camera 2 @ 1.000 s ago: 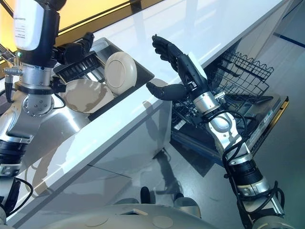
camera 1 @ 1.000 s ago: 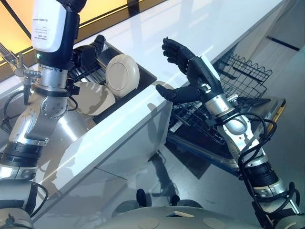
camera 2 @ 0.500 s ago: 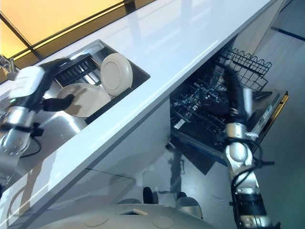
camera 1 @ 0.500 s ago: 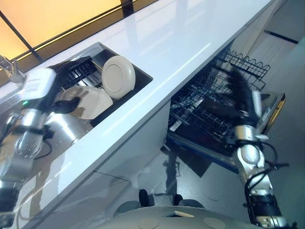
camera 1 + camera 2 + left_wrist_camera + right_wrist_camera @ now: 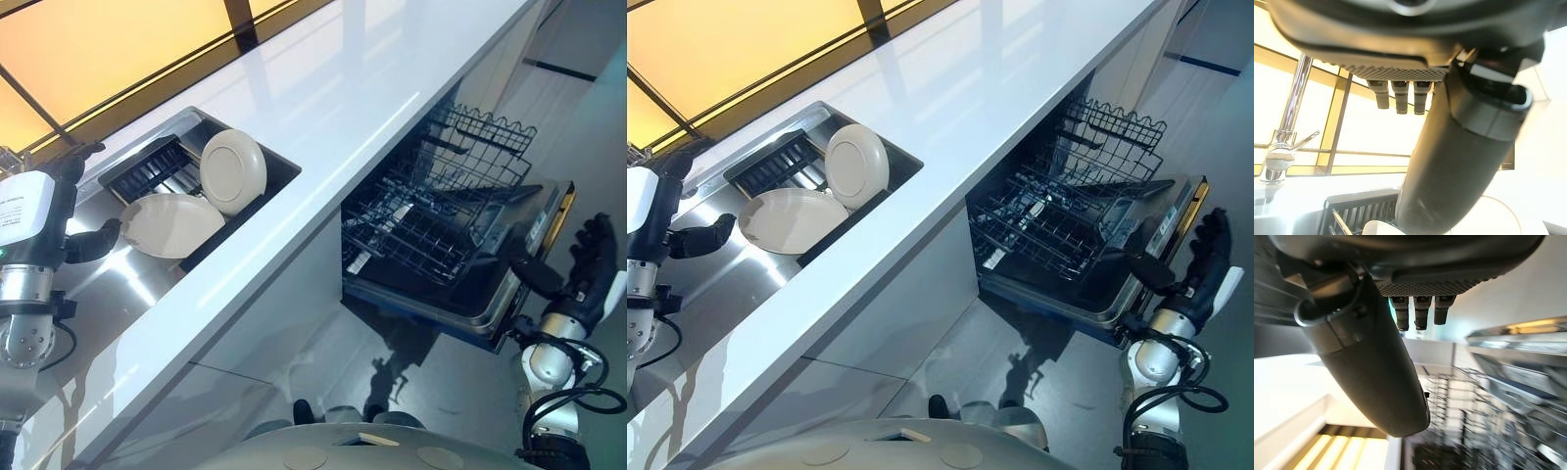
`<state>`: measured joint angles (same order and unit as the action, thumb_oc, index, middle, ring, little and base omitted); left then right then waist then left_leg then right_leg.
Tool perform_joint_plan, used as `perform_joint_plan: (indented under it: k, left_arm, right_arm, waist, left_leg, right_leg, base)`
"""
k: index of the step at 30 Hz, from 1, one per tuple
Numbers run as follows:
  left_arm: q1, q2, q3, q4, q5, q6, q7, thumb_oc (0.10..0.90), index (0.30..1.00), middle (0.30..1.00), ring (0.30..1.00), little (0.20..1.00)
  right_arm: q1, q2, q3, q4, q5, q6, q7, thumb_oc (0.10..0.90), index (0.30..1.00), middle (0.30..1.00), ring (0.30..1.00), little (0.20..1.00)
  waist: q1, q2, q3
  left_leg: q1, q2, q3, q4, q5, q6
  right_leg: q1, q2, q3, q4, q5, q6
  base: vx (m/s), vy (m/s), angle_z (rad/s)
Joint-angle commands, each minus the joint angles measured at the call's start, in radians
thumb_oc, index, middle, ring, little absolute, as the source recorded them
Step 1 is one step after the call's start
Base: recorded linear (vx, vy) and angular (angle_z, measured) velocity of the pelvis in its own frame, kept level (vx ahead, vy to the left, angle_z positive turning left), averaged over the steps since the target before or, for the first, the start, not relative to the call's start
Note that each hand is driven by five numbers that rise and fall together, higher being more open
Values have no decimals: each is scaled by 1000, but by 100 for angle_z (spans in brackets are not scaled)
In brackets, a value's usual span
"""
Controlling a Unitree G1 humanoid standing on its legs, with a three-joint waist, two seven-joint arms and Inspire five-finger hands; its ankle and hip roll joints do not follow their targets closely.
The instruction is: Pick up plates and place into dishwasher.
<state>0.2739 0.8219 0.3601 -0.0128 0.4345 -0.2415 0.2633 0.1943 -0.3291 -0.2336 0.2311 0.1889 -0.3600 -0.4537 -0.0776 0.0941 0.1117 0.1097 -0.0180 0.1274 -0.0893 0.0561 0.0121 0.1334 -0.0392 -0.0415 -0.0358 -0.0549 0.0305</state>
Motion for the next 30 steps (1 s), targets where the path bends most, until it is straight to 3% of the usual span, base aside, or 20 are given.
perform_joint_plan:
  k: [1, 16, 22, 25, 30]
  left_arm:
    - [-97, 123, 122, 28, 0, 4, 25, 800, 900, 900, 900, 900]
    - [-112, 212, 37, 41, 158, 44, -117, 800, 900, 900, 900, 900]
    - [-134, 234, 10, 12, 178, 38, -164, 800, 900, 900, 900, 900]
    - [-165, 248, -12, 10, 169, 34, -158, 800, 900, 900, 900, 900]
    - [-197, 242, -54, 17, 180, 42, -133, 800, 900, 900, 900, 900]
  right_arm:
    - [-66, -26, 0, -50, 13, -65, 11, 800, 900, 900, 900, 900]
    - [-52, -31, 101, 73, 81, -10, 113, 800, 900, 900, 900, 900]
    - [-46, -23, 152, 112, 174, 31, 303, 800, 900, 900, 900, 900]
    - [-46, -28, 182, 124, 174, 28, 354, 800, 900, 900, 900, 900]
    - [-46, -32, 205, 103, 153, -3, 344, 800, 900, 900, 900, 900]
  waist:
    - [7, -24, -44]
    - [12, -20, -29]
    - [16, -23, -22]
    - [17, -26, -21]
    - [12, -28, -18]
  left_leg:
    - [11, -78, -44, 4, -116, 28]
    - [3, -77, -46, 4, -115, 28]
    - [0, -77, -49, 3, -113, 29]
    - [-1, -77, -49, 3, -113, 28]
    - [-1, -76, -45, 2, -113, 28]
  right_leg:
    - [-75, 41, -42, 90, -27, 78]
    - [-88, 37, -56, 100, -28, 84]
    - [-90, 35, -64, 103, -28, 85]
    - [-92, 34, -70, 105, -28, 86]
    - [-95, 33, -71, 109, -27, 89]
  base:
    - [0, 0, 0]
    - [-5, -3, 3]
    - [0, 0, 0]
    - [-1, -8, 1]
    - [0, -4, 1]
